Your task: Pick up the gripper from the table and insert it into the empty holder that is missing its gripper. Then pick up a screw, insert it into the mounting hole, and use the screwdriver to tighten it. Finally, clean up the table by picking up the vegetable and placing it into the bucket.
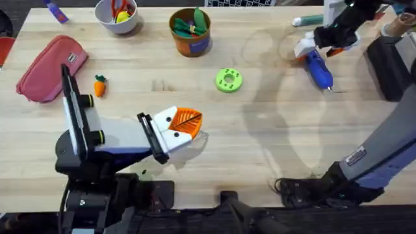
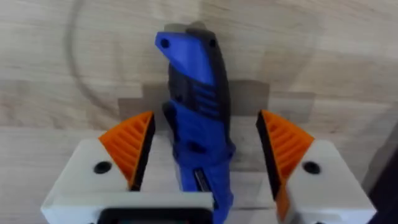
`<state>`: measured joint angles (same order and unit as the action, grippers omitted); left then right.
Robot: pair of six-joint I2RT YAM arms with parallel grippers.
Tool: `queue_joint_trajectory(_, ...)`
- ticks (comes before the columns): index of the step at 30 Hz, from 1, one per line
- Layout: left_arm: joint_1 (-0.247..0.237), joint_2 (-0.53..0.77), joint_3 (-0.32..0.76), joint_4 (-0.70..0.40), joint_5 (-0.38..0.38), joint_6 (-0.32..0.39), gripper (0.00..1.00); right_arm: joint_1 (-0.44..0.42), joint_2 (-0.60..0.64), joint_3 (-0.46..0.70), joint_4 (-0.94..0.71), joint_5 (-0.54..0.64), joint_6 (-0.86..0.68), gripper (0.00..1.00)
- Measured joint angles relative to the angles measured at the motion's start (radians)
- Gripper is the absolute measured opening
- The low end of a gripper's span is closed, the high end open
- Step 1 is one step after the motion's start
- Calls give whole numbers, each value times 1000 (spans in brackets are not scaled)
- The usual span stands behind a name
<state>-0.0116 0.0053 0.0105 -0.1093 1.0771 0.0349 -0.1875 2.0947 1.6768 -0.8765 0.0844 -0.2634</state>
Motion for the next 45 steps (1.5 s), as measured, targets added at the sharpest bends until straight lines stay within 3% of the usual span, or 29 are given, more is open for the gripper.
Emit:
queue_joint_trajectory(5,0,0,0,0,0,0,7,0,43,3,44,-11,-7,863)
queue_joint_trajectory(7,0,0,0,0,0,0,7,0,43,3,54,-14,-10,765)
queue_joint_trajectory(8,0,0,0,0,0,0,7,0,45,3,63,-17,-11,694)
queue_joint_trajectory(12,0,0,0,0,0,0,7,1,51,4,79,-22,-21,134)
queue_joint_trajectory(13,0,0,0,0,0,0,7,1,53,4,81,-21,-20,47)
queue_joint_trajectory(14,0,0,0,0,0,0,7,0,54,4,83,-22,-18,23)
queue_joint_trajectory(30,0,0,0,0,0,0,7,-1,-6,5,36,-54,7,24)
queue_joint_trajectory(45,0,0,0,0,0,0,7,58,-584,5,-8,-213,210,23)
